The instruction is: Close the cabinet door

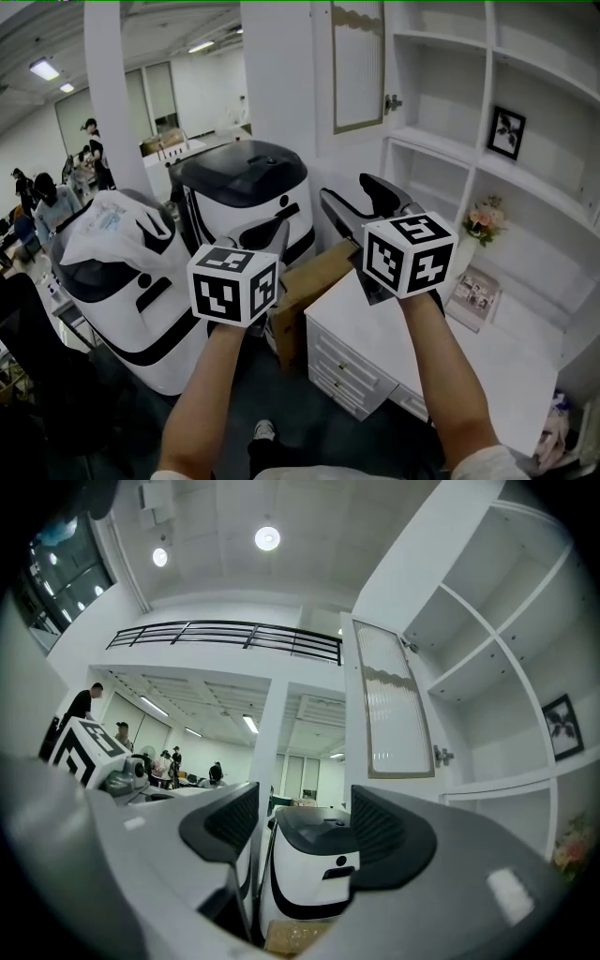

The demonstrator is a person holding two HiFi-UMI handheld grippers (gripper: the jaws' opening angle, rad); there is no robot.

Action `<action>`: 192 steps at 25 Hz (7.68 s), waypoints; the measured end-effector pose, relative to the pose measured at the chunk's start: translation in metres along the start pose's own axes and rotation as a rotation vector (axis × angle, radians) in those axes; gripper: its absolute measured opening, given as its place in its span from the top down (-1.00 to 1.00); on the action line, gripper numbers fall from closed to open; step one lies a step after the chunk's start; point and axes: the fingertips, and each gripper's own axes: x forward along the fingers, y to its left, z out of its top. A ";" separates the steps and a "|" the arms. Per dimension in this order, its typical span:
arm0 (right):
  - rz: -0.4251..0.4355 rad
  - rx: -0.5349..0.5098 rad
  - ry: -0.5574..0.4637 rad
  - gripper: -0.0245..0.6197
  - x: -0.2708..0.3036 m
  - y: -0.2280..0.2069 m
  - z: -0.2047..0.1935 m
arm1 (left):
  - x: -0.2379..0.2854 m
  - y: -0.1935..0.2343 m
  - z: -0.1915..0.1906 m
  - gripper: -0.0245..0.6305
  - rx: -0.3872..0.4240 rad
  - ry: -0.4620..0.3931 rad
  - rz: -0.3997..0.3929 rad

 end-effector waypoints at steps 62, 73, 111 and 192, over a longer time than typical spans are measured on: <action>-0.642 -0.014 0.066 0.33 0.162 -0.115 -0.016 | 0.202 0.095 0.015 0.93 0.010 -0.074 -0.636; -0.672 -0.007 0.070 0.42 0.134 -0.119 -0.013 | 0.198 0.072 0.017 0.93 0.025 -0.074 -0.668; -0.734 0.024 0.029 0.68 0.009 -0.186 0.004 | 0.220 -0.052 0.040 0.93 0.049 -0.095 -0.764; -0.842 -0.053 -0.024 0.38 -0.076 -0.402 -0.003 | 0.374 -0.201 0.065 0.93 0.088 -0.142 -0.779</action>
